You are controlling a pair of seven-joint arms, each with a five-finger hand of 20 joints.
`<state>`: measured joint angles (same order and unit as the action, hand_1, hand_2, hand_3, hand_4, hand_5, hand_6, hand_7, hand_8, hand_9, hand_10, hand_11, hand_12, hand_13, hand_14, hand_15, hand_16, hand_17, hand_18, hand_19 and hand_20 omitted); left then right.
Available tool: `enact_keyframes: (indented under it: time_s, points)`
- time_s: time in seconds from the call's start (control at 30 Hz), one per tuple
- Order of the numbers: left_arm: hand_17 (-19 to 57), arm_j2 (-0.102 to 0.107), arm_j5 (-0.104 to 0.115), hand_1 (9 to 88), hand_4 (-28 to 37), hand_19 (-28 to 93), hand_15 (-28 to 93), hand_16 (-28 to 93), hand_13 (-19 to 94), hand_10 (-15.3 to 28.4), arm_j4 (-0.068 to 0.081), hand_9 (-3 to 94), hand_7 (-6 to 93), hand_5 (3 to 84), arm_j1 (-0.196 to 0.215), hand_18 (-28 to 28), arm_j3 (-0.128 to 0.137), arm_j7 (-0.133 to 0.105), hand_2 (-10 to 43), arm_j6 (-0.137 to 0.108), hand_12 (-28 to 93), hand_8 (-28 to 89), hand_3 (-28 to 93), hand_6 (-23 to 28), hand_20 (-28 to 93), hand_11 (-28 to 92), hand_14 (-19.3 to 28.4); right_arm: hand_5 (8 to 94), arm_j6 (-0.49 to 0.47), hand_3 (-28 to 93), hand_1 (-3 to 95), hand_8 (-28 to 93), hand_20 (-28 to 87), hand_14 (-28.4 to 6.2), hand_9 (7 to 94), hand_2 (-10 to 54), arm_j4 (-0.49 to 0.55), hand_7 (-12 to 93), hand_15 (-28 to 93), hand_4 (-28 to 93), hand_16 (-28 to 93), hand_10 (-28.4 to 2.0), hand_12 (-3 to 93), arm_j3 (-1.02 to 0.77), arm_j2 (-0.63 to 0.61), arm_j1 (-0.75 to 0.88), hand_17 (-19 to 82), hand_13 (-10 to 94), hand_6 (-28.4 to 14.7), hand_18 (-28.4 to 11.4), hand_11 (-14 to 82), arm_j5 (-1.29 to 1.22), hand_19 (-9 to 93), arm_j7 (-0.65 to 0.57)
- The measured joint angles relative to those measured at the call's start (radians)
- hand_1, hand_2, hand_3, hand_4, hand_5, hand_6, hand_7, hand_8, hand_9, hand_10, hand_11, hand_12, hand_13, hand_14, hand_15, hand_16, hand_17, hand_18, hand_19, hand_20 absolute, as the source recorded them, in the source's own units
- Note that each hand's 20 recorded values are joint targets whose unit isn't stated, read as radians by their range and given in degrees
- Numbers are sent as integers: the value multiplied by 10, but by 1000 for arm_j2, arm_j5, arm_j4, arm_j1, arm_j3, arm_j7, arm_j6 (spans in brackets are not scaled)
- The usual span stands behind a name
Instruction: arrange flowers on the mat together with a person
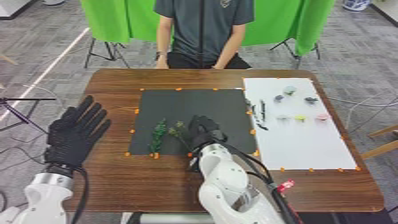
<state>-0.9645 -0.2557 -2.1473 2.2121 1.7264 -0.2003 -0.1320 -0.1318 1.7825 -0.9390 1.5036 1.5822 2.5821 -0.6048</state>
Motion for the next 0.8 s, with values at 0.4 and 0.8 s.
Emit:
enact_keyframes:
  time_s: [0.4, 0.8]
  points:
    - [-34, -2, 45, 293, -246, 184, 60, -15, 224, 116, 1, 304, 48, 380, 9, 116, 0, -10, 134, 14, 80, -74, 734, 55, 113, 79, 99, 694, -27, 707, 335, 93, 481, -177, 681, -67, 1, 490, 850, -183, 515, -178, 468, 1, -1, 11, 489, 663, -37, -263, 643, 9, 932, -4]
    - [-34, -2, 49, 293, -247, 184, 61, -15, 226, 117, 3, 305, 49, 381, 9, 117, -1, -14, 133, 19, 81, -74, 735, 56, 112, 80, 100, 713, -13, 708, 302, -125, 478, -182, 674, -43, 9, 431, 848, -176, 509, -188, 458, 4, -6, 10, 487, 658, -48, -263, 629, 12, 932, -9]
